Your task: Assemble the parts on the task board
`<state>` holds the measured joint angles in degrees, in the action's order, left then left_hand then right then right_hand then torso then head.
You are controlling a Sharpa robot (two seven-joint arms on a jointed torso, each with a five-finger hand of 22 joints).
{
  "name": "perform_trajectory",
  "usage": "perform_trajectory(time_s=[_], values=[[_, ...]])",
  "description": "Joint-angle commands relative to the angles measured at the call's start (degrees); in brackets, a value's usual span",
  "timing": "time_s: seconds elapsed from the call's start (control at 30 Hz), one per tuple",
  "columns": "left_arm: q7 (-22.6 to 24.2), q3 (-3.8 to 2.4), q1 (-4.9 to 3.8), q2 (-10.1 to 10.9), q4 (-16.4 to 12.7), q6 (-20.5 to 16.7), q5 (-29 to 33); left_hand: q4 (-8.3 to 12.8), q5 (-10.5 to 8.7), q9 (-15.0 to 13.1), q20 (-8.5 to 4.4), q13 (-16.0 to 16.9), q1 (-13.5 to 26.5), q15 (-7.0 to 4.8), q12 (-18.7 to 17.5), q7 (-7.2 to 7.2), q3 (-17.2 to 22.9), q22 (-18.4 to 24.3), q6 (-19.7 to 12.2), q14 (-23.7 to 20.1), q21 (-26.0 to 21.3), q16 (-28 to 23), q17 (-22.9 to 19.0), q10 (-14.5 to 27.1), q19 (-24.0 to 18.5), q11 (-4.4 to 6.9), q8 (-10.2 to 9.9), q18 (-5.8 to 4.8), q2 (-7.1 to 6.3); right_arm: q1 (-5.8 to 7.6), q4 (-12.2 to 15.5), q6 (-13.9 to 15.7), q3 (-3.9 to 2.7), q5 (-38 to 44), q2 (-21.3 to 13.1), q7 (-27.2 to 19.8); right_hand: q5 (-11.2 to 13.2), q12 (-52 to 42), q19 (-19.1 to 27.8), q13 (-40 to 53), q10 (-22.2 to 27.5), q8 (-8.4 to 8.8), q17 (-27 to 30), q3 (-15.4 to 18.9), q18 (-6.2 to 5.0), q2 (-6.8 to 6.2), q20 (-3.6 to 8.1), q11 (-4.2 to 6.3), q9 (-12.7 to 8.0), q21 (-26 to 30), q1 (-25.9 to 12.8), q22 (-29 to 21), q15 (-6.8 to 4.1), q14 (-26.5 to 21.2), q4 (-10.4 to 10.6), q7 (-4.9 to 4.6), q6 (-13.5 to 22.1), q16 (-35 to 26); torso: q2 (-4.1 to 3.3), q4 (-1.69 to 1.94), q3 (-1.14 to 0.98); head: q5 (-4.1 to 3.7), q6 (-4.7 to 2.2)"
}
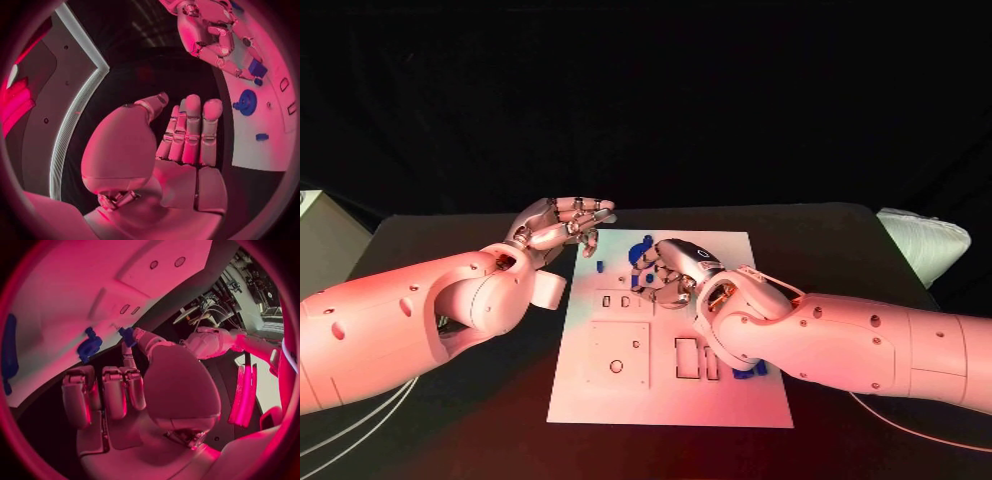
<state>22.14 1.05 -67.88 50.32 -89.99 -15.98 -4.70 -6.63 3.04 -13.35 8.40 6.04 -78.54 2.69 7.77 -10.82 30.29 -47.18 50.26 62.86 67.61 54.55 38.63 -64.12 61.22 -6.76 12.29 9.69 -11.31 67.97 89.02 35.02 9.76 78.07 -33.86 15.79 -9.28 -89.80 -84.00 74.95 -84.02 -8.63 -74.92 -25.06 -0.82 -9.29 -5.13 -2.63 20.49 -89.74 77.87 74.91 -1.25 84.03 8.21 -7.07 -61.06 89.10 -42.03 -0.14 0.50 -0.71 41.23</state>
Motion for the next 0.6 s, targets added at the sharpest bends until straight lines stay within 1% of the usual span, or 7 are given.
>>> perform_trajectory(time_s=[0.03, 0.1, 0.33, 0.47, 0.5, 0.6], values=[[-0.2, -0.03, -0.06, -0.2, -0.1, 0.4, -0.7, 0.3, -0.13, -0.1, -0.01, 0.1, 0.5, 0.02, 0.2, 0.2, -0.1, -0.1, 0.0, 0.3, 0.2, 0.2, -0.1, -0.5, 0.2, -0.08, -0.2, -0.97, -0.03, -0.37, -0.4, -0.8, 0.04, 3.0, 0.4, 2.3, -0.4, -0.2, -6.0, 15.1, -6.0, -0.4, -12.7, -0.2, 0.82, -0.1, 0.42, 0.26, 0.2, -0.3, -0.4, 15.1, -0.24, 5.5, 0.0, 0.18, 0.0, 0.3, 0.02, -0.02, 0.0, 0.11, 0.23], [-0.2, -0.03, -0.06, -0.2, -0.1, 0.5, -0.7, 0.4, -0.13, -0.1, -0.02, 0.1, 0.4, 0.0, 0.3, 0.23, -0.1, -0.2, 0.0, 0.3, 0.2, 0.3, -0.1, -0.5, 0.3, -0.06, -0.1, -0.99, -0.01, -0.63, -0.6, -0.8, 0.06, 3.4, 0.6, 2.6, -0.4, -0.2, -6.0, 15.1, -6.0, -0.4, -12.7, -0.2, 0.82, -0.1, 0.42, 0.26, 0.2, -0.3, -0.4, 15.1, -0.24, 5.5, 0.0, 0.18, 0.0, 0.3, 0.07, -0.01, 0.01, 0.15, 0.34], [-0.3, -0.03, -0.06, -0.1, -0.1, 0.6, -0.8, 0.4, -0.13, -0.1, -0.04, 0.1, 0.4, -0.01, 0.3, 0.26, -0.1, -0.2, 0.1, 0.3, 0.3, 0.3, -0.1, -0.5, 0.3, -0.04, -0.1, -0.99, -0.01, -1.64, -1.2, -1.2, 0.14, 4.5, 1.3, 3.0, -0.7, -0.2, -6.0, 15.1, -6.0, -0.42, -12.7, -0.2, 0.82, -0.27, 0.45, 0.26, 0.2, -0.3, -0.5, 15.1, -0.26, 5.4, -0.1, 0.18, 0.1, 0.2, -0.03, 0.1, -0.07, 0.23, 0.72], [-0.4, -0.03, -0.06, 0.0, -0.1, 0.6, -0.8, 0.4, -0.13, -0.1, -0.04, 0.1, 0.4, -0.01, 0.3, 0.26, -0.1, -0.2, 0.1, 0.3, 0.3, 0.3, -0.1, -0.5, 0.3, -0.04, -0.1, -0.99, -0.01, -2.11, -1.2, -1.1, 0.18, 5.1, 1.6, 2.9, -0.7, -0.2, -6.0, 15.1, -6.0, -0.44, -12.6, -0.2, 0.82, -0.38, 0.46, 0.26, 0.2, -0.3, -0.6, 15.1, -0.26, 5.4, -0.1, 0.17, 0.1, 0.2, 0.0, 0.1, -0.04, 0.28, 0.79], [-0.4, -0.03, -0.06, 0.0, -0.1, 0.6, -0.8, 0.4, -0.13, -0.1, -0.04, 0.1, 0.4, -0.01, 0.3, 0.26, -0.1, -0.2, 0.1, 0.3, 0.3, 0.3, -0.1, -0.5, 0.3, -0.04, -0.1, -0.99, -0.01, -2.18, -1.2, -1.1, 0.18, 5.3, 1.7, 2.9, -0.7, -0.2, -6.0, 15.1, -6.0, -0.44, -12.6, -0.2, 0.82, -0.38, 0.46, 0.26, 0.2, -0.3, -0.6, 15.1, -0.26, 5.4, -0.1, 0.17, 0.1, 0.2, 0.03, 0.05, -0.01, 0.56, 0.91], [-0.4, -0.03, -0.06, 0.0, -0.1, 0.7, -0.8, 0.4, -0.13, -0.1, -0.05, 0.1, 0.5, -0.02, 0.3, 0.28, 0.0, -0.2, 0.1, 0.3, 0.3, 0.3, -0.1, -0.4, 0.2, -0.04, -0.1, -0.98, -0.01, -2.34, -1.2, -1.1, 0.19, 5.6, 1.8, 2.9, -0.7, -0.2, -6.0, 15.1, -6.0, -0.44, -12.6, -0.2, 0.82, -0.38, 0.46, 0.26, 0.2, -0.3, -0.6, 15.1, -0.26, 5.4, -0.1, 0.17, 0.1, 0.2, 0.05, 0.01, 0.0, 0.68, 0.98]])
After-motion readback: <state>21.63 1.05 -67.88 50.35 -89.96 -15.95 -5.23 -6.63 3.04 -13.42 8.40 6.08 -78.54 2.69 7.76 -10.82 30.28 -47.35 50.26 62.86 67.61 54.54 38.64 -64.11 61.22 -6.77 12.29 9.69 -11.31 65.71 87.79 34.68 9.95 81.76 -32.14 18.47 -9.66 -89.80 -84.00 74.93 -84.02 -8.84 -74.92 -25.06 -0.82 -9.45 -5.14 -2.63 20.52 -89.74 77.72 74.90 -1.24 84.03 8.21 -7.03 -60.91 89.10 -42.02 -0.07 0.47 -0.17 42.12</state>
